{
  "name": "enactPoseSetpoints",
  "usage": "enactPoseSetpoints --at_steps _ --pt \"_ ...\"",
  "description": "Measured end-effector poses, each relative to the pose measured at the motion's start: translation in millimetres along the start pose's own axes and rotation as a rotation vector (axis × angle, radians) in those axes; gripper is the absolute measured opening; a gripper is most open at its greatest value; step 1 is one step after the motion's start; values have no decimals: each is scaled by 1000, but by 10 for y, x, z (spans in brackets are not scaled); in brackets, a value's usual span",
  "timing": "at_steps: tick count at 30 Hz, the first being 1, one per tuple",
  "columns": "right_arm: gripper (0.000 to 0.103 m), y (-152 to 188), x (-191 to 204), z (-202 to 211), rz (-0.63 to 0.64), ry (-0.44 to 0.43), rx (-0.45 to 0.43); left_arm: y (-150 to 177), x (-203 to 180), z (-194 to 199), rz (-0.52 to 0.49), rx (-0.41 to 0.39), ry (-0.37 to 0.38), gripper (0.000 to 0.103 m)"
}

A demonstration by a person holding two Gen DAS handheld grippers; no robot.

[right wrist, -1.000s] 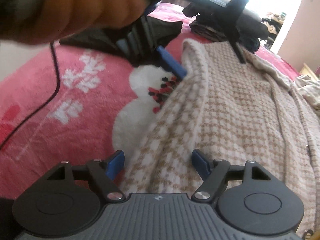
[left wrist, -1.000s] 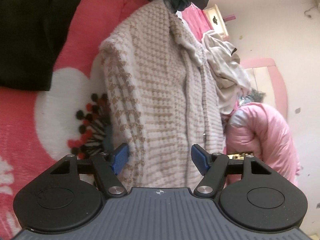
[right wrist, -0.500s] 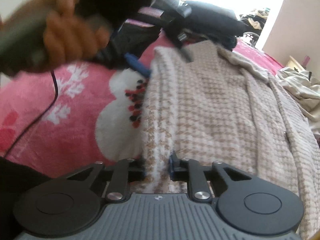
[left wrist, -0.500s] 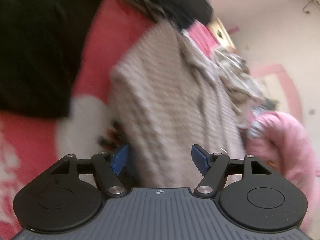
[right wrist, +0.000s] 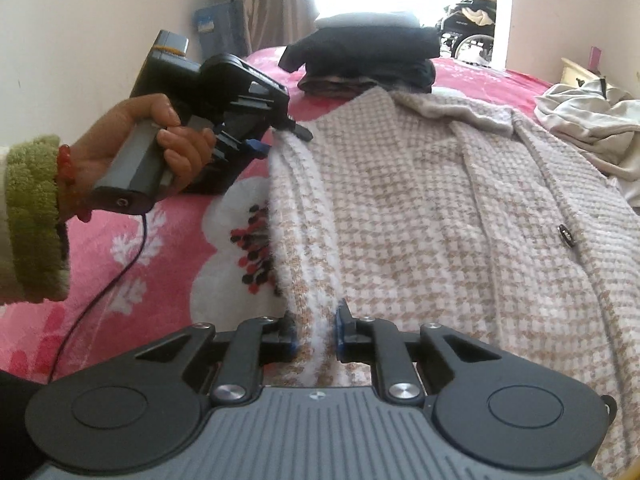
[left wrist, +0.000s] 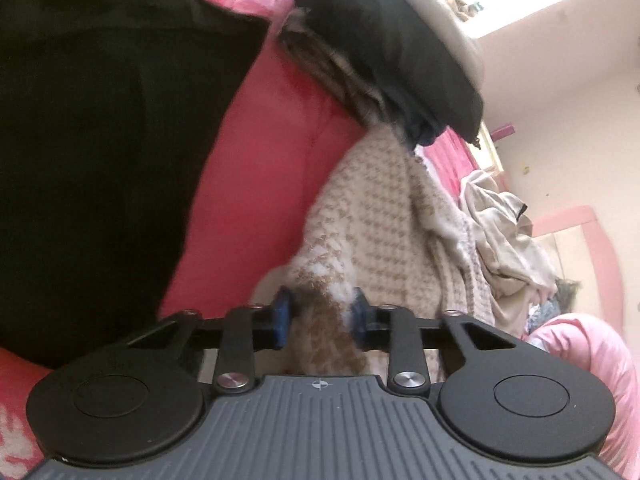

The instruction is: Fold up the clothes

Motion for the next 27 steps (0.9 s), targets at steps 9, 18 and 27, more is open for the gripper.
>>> enactPoseSetpoints --at_steps 9,18,27 --pt "17 -161 -446 407 -156 -95 -84 -16 -999 138 -250 -132 19 20" --pt "17 -251 -988 725 -294 -136 -152 109 -1833 -85 -460 -168 16 20" --pt "17 -266 -1737 842 -485 -158 -166 296 -2523 -700 -609 -97 27 20"
Point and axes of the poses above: each gripper's, at about its wrist camera, not at the fingertips, and z roughly against the way its jaws point, x to its left, y to its underside, the point moved 2 cm from there along -z, roughly the way its jaws point, and after that the axes turned 11 degrees about -z, right-handed, at the moved point
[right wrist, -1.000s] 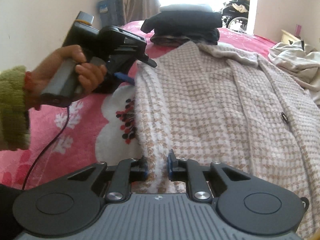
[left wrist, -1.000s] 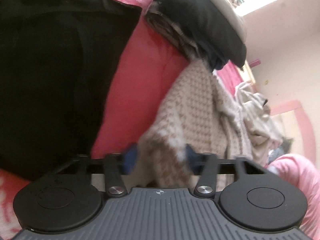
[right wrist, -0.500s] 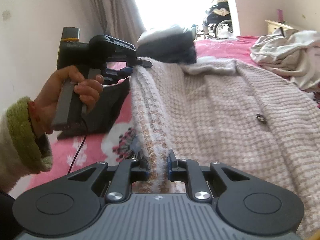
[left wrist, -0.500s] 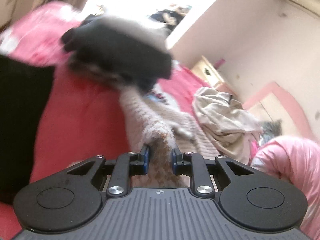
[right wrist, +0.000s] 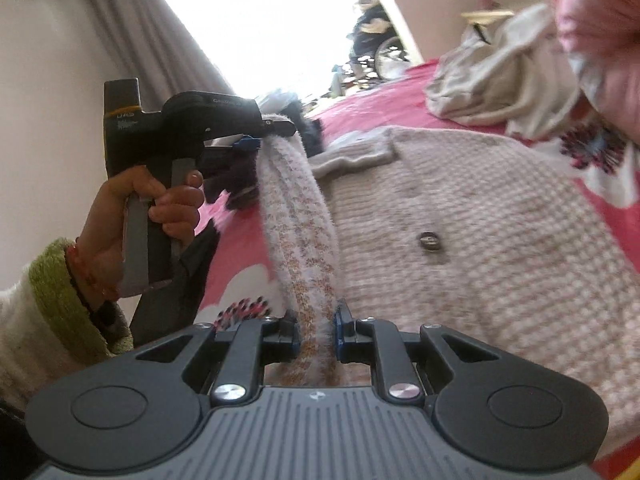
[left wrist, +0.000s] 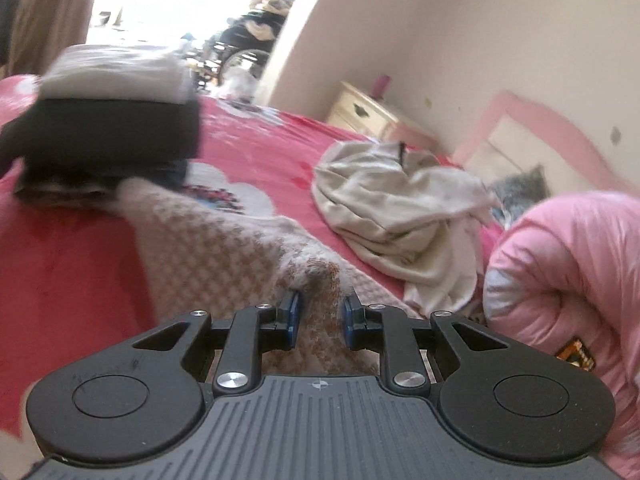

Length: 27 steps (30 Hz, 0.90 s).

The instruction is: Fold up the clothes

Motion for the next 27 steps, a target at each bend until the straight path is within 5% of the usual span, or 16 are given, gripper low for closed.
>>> enactPoseSetpoints --at_steps 14,27 --pt "17 -773 -1068 81 -190 26 -19 -112 -648 -1166 -77 76 35 20" --pt "16 -825 -1948 11 -414 70 -81 70 -1260 -1967 -265 158 68 20"
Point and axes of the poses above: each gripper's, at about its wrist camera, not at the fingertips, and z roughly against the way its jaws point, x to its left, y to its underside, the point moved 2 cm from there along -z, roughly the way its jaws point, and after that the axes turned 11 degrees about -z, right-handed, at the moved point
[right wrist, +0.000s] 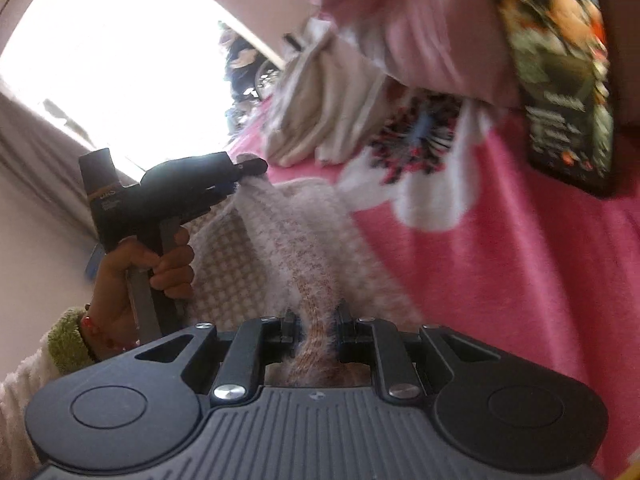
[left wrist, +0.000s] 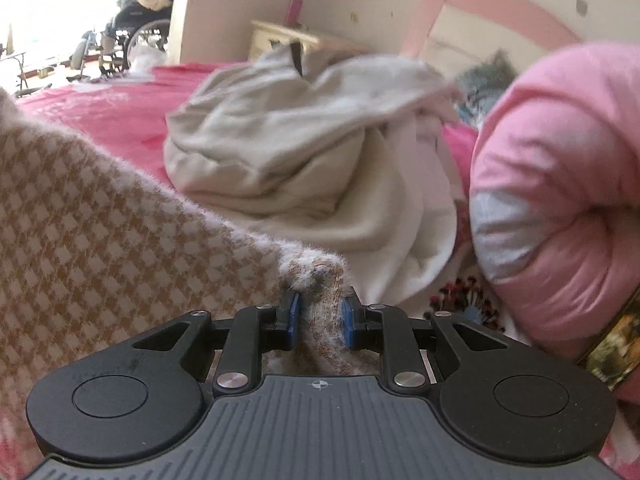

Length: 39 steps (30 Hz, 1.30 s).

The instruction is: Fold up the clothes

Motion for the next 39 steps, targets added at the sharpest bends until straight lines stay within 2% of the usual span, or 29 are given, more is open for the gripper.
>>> enactPoseSetpoints --at_steps 5,8,11,15,17,20,22,25,27,29,34,39 --pt "16 5 -182 -70 -79 -44 34 68 -10 -42 -30 15 -2 22" --pt "16 6 -204 -112 -79 -43 45 42 -34 -75 -49 44 4 26" --pt "16 -2 -302 -137 -136 -51 56 -28 -18 -1 -35 52 38 35" --pt "16 -15 -351 -152 -161 -61 60 -77 79 418 12 -34 100 41" --pt "17 -25 -367 -162 -167 -64 63 -17 105 671 21 -48 164 42" --pt "18 -68 -443 -164 -214 -93 97 242 55 981 -3 8 334 42" --pt "21 -106 -500 -151 -250 -113 126 502 -90 1174 -81 66 455 42" --pt "28 -175 -570 -72 -283 -129 183 877 -336 1449 -253 108 572 42" --pt "29 -200 -596 -32 -280 -122 216 1134 -484 1532 -371 135 590 42" --pt "20 -193 -588 -18 -245 -72 227 1340 -545 1526 -440 173 572 42" --pt "17 -124 -466 -9 -219 -62 290 1441 -433 1509 -434 216 586 41" --pt "16 -102 -424 -28 -149 -25 315 1444 -442 1487 -437 213 582 40"
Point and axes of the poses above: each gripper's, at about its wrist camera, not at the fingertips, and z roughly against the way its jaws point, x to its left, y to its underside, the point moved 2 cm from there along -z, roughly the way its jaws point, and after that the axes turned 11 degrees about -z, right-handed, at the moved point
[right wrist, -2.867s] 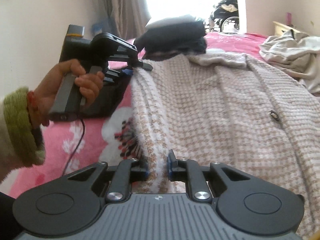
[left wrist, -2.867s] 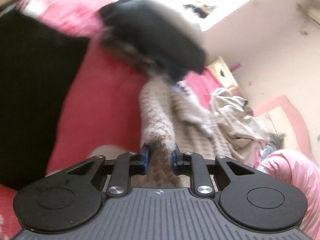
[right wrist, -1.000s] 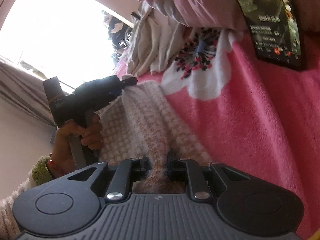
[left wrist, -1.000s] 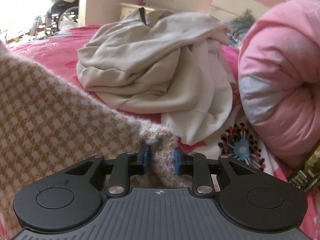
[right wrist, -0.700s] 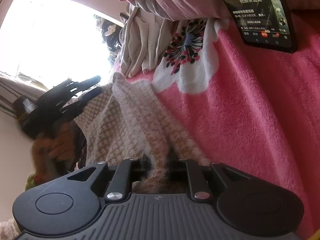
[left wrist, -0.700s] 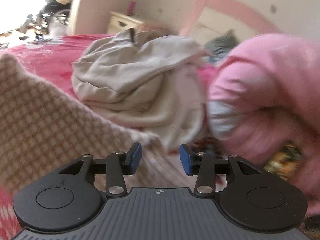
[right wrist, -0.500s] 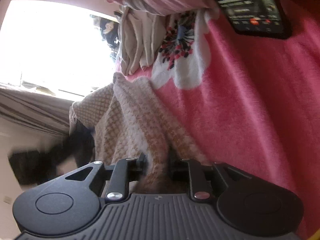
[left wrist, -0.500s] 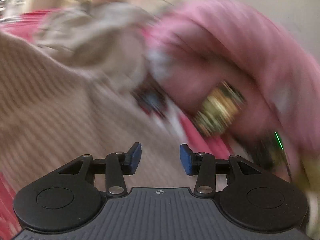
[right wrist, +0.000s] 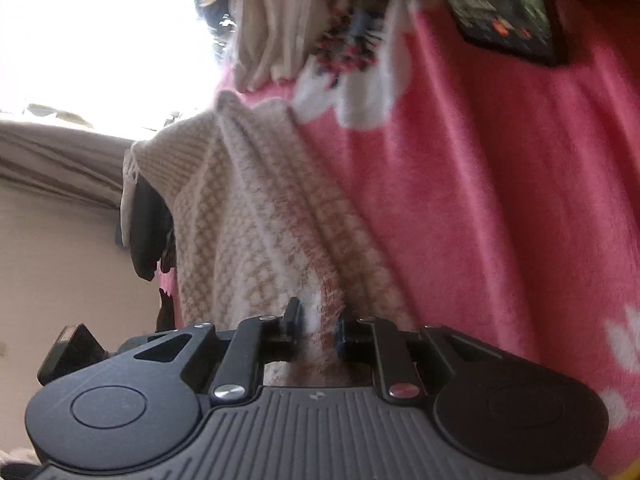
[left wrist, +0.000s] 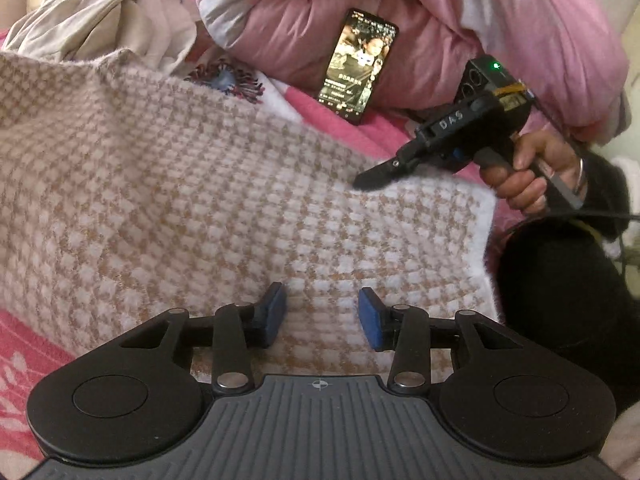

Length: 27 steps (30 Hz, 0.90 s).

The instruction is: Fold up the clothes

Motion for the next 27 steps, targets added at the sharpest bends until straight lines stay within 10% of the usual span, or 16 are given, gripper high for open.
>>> enactPoseSetpoints --at_steps 10,14,19,27 --pt "15 245 394 -51 530 222 -42 195 -332 -147 -72 -17 -26 41" --pt "45 420 634 18 717 400 -100 229 -368 -176 -73 -37 -45 42" --pt "31 650 1078 361 899 446 -265 246 -399 -199 -71 -70 -62 42" --pt "24 762 763 69 933 514 -48 234 -433 -136 -58 -100 -61 44"
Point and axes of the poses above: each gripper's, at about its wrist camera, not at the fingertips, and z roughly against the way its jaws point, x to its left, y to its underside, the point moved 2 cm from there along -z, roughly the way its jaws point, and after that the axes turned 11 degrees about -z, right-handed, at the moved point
